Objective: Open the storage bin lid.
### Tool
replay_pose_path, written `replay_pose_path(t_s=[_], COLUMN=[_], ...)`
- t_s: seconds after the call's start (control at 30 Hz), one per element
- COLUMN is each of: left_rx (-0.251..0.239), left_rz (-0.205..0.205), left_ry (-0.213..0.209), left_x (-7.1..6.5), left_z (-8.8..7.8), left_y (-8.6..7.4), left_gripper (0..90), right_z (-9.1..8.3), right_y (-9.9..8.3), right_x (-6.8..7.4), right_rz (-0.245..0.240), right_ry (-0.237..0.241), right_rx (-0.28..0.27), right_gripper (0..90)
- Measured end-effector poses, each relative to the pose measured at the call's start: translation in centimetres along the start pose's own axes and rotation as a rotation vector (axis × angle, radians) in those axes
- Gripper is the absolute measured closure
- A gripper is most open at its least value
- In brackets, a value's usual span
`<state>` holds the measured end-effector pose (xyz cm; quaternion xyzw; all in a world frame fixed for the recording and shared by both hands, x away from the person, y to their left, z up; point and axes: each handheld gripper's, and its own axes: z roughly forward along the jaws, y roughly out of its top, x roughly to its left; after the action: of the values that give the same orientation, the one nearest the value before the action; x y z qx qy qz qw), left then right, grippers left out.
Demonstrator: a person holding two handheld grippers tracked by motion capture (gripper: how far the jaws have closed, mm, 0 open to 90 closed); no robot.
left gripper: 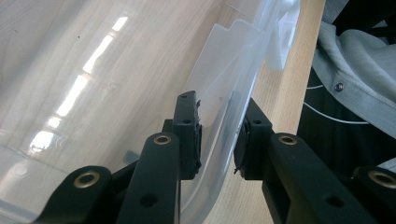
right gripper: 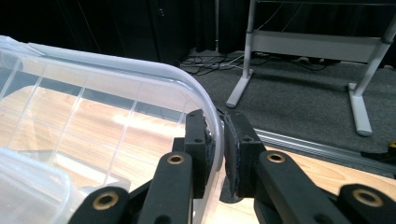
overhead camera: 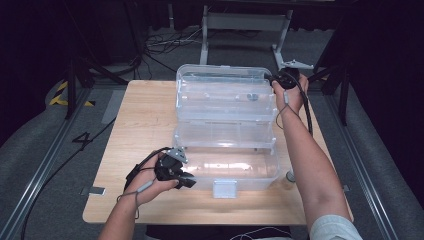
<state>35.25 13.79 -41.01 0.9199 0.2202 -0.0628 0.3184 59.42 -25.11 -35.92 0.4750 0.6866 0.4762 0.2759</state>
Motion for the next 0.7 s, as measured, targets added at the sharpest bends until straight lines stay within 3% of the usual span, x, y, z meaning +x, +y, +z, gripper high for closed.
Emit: replay_pose_path(t_s=[0.53, 0.7], left_rx=[-0.001, 0.002], left_rz=[0.002, 0.002], left_ry=[0.0, -0.001], left_x=[0.0, 0.0], left_z=[0.0, 0.0], left_y=[0.0, 0.0], left_gripper=[73.6, 73.6], right_z=[0.7, 1.2], right_y=[-0.6, -1.2], right_x=[-0.3, -1.0], right_rz=[-0.008, 0.052], right_ry=[0.009, 0.036], right_rx=[0.009, 0.022], right_gripper=[81.7, 83.0])
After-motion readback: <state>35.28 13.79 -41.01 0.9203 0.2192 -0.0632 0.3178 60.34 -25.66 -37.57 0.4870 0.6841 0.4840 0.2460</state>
